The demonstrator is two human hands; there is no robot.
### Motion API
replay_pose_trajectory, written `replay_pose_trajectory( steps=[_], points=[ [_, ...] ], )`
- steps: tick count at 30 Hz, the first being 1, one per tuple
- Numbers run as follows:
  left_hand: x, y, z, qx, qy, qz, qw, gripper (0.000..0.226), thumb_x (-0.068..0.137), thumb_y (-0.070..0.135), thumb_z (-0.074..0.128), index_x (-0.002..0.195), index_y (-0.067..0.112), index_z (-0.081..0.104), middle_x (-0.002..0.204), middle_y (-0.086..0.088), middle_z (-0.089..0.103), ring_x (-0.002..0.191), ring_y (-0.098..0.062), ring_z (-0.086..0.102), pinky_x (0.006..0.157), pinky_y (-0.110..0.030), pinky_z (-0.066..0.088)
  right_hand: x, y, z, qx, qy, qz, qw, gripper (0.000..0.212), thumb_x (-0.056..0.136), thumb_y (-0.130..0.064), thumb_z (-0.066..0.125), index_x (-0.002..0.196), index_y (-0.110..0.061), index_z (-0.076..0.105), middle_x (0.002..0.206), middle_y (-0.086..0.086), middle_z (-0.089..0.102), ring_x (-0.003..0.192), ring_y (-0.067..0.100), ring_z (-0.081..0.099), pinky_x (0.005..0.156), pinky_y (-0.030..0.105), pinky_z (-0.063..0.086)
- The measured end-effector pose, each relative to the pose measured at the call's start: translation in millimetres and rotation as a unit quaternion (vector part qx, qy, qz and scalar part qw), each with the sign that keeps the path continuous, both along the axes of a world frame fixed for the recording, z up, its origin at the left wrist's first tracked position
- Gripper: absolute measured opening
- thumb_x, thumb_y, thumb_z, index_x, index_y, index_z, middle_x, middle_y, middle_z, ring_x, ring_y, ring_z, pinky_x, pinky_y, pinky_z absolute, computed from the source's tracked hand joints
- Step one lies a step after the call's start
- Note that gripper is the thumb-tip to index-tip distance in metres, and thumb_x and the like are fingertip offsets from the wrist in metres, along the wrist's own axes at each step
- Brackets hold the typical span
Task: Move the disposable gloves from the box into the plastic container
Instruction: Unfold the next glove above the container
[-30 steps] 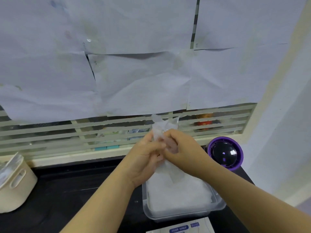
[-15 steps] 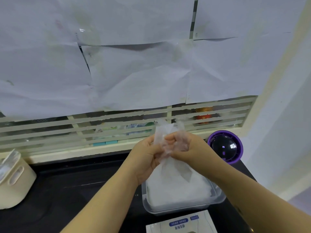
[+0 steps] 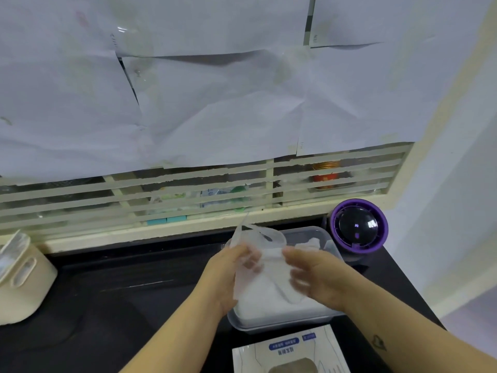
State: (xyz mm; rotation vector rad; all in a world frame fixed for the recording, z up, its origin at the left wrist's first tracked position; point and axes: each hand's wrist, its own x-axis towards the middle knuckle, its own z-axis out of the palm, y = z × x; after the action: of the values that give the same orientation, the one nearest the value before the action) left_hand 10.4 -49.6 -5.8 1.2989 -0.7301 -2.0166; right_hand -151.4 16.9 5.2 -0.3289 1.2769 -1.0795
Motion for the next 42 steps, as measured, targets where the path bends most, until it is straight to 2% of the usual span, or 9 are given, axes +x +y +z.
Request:
replay_pose_trajectory(
  steps=[8, 11, 14, 20, 25, 27, 30, 38, 42],
  points=[
    [0, 2, -14, 0.040, -0.018, -0.006, 0.999, 0.023, 0.090, -0.002, 0.059, 0.112, -0.005, 0.062, 0.095, -0.024, 0.064, 0.083, -0.032, 0.058, 0.081, -0.042, 0.054, -1, 0, 18, -0.083, -0.081, 0.020, 0.993, 0.026, 0.089, 0.007, 0.048, 0.108, -0.002, 0.062, 0.078, 0.009, 0.060, 0.071, 0.018, 0.057, 0.078, 0.031, 0.055],
    [10, -4, -22, 0.059, -0.028, 0.054, 0.996, 0.025, 0.094, 0.004, 0.057, 0.114, -0.009, 0.062, 0.058, -0.006, 0.054, 0.054, -0.012, 0.048, 0.059, -0.027, 0.055, -9, 7, 19, -0.067, -0.096, -0.028, 0.993, 0.029, 0.086, 0.003, 0.050, 0.113, 0.003, 0.061, 0.090, 0.015, 0.068, 0.082, 0.024, 0.063, 0.071, 0.032, 0.057],
    [24, -16, -21, 0.055, -0.041, 0.094, 0.993, 0.029, 0.095, 0.006, 0.056, 0.123, -0.003, 0.059, 0.074, -0.006, 0.059, 0.049, -0.005, 0.045, 0.054, -0.023, 0.053, -18, 10, 24, -0.048, -0.030, -0.030, 0.998, 0.033, 0.085, -0.003, 0.052, 0.116, -0.005, 0.061, 0.085, 0.012, 0.073, 0.082, 0.026, 0.063, 0.074, 0.034, 0.051],
    [23, -22, 30, -0.207, -0.082, 0.015, 0.975, 0.021, 0.096, 0.008, 0.052, 0.114, 0.008, 0.064, 0.082, 0.000, 0.069, 0.068, -0.010, 0.060, 0.072, -0.027, 0.052, -35, -8, 52, -0.110, 0.167, 0.027, 0.980, 0.041, 0.087, -0.008, 0.058, 0.123, -0.028, 0.058, 0.122, 0.013, 0.054, 0.106, 0.033, 0.056, 0.090, 0.047, 0.052],
    [6, 4, 51, -0.160, 0.120, -0.267, 0.943, 0.071, 0.084, 0.062, 0.051, 0.136, 0.014, 0.055, 0.135, -0.013, 0.057, 0.124, -0.029, 0.053, 0.105, -0.043, 0.045, -3, -10, 96, -0.283, 0.495, 0.212, 0.794, 0.052, 0.088, -0.010, 0.062, 0.137, -0.017, 0.046, 0.122, 0.002, 0.060, 0.096, 0.019, 0.066, 0.081, 0.028, 0.056],
    [8, 5, 46, -0.127, 0.218, -0.279, 0.927, 0.092, 0.079, 0.074, 0.051, 0.146, 0.011, 0.043, 0.147, -0.016, 0.044, 0.136, -0.032, 0.040, 0.114, -0.047, 0.032, 17, 1, 103, -0.331, 0.563, 0.332, 0.680, 0.049, 0.085, -0.028, 0.068, 0.129, -0.018, 0.050, 0.123, -0.010, 0.057, 0.099, 0.009, 0.062, 0.086, 0.023, 0.053],
    [8, 7, 43, 0.018, 0.356, -0.195, 0.914, 0.090, 0.080, 0.075, 0.049, 0.144, 0.012, 0.046, 0.142, -0.022, 0.049, 0.132, -0.038, 0.047, 0.111, -0.053, 0.036, 23, 10, 93, -0.337, 0.608, 0.375, 0.613, 0.066, 0.079, -0.058, 0.066, 0.134, -0.034, 0.040, 0.106, -0.022, 0.051, 0.097, -0.004, 0.048, 0.086, 0.016, 0.044],
    [9, 4, 34, 0.032, 0.304, -0.080, 0.949, 0.038, 0.095, 0.032, 0.046, 0.090, 0.013, 0.078, 0.119, -0.012, 0.068, 0.114, -0.030, 0.063, 0.085, -0.054, 0.056, 11, 10, 57, -0.409, 0.555, 0.050, 0.722, 0.029, 0.084, -0.045, 0.057, 0.112, -0.035, 0.058, 0.116, -0.019, 0.056, 0.114, -0.002, 0.049, 0.103, 0.022, 0.040],
    [10, -2, 29, 0.038, 0.354, -0.071, 0.932, 0.026, 0.095, 0.030, 0.054, 0.105, 0.019, 0.075, 0.133, -0.010, 0.061, 0.128, -0.035, 0.053, 0.092, -0.060, 0.049, 6, 16, 39, -0.224, 0.317, -0.074, 0.919, 0.076, 0.067, -0.054, 0.072, 0.136, -0.041, 0.041, 0.138, -0.012, 0.046, 0.123, 0.009, 0.046, 0.105, 0.042, 0.040]
  ],
)
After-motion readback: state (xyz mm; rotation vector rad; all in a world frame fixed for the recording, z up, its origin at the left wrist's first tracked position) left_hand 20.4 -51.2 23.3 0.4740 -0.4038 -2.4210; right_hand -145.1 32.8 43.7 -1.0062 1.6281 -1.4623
